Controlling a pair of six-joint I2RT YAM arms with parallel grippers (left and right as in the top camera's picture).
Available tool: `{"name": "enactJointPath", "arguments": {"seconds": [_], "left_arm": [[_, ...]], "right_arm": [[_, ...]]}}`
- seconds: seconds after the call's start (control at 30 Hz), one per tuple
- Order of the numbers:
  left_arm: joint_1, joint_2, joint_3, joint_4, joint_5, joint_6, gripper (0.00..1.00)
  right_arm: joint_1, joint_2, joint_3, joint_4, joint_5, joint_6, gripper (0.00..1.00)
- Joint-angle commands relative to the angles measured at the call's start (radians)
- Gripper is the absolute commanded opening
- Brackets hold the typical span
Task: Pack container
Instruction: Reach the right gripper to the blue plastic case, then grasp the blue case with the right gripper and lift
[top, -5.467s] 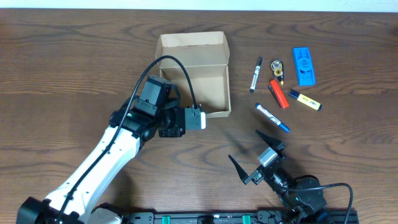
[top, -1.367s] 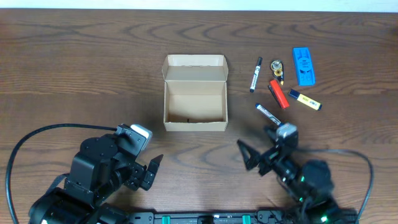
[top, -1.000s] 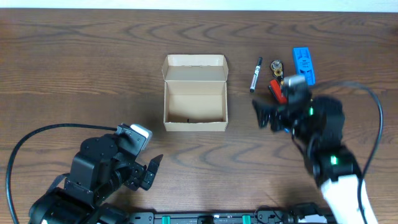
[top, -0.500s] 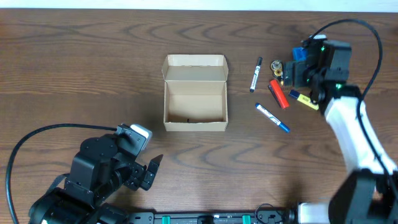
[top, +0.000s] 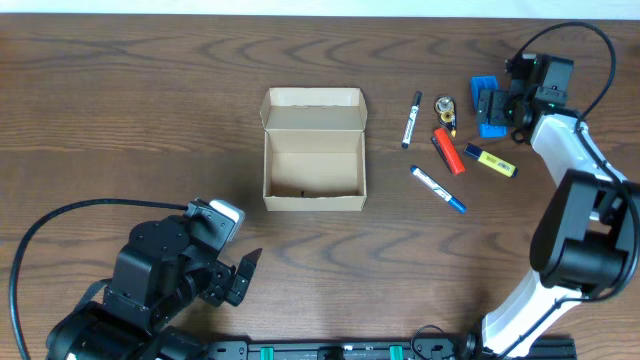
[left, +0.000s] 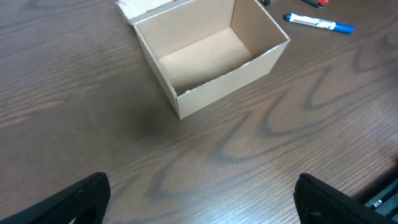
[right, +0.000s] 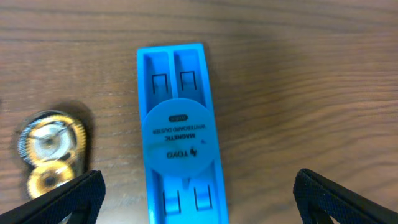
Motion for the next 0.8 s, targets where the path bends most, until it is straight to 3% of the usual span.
{"name": "enactJointPath", "arguments": {"seconds": [0.0, 0.47, 0.53, 0.7, 0.77], "left_arm": [[-0.004, -0.003, 0.016, -0.002, -0.004, -0.011, 0.95], [-0.004, -0.003, 0.016, -0.002, -0.004, -0.012, 0.95], [-0.004, -0.003, 0.016, -0.002, -0.004, -0.012, 0.95], [-0.004, -0.003, 0.016, -0.002, -0.004, -0.012, 0.95], [-0.004, -0.003, 0.016, -0.002, -0.004, -0.011, 0.95]], "right_arm": [[-0.003, 0.045, 0.019, 0.026, -0.026, -0.011, 0.99], [0.0, 0.161, 0.019, 0.108, -0.079, -0.014, 0.98], [0.0, 0.163, 0.019, 0.108, -0.079, -0.014, 0.93], [0.0, 0.163, 0.019, 0.096, -0.078, -0.014, 0.56], [0.0, 0.163, 0.019, 0.085, -0.079, -0.013, 0.51]]}}
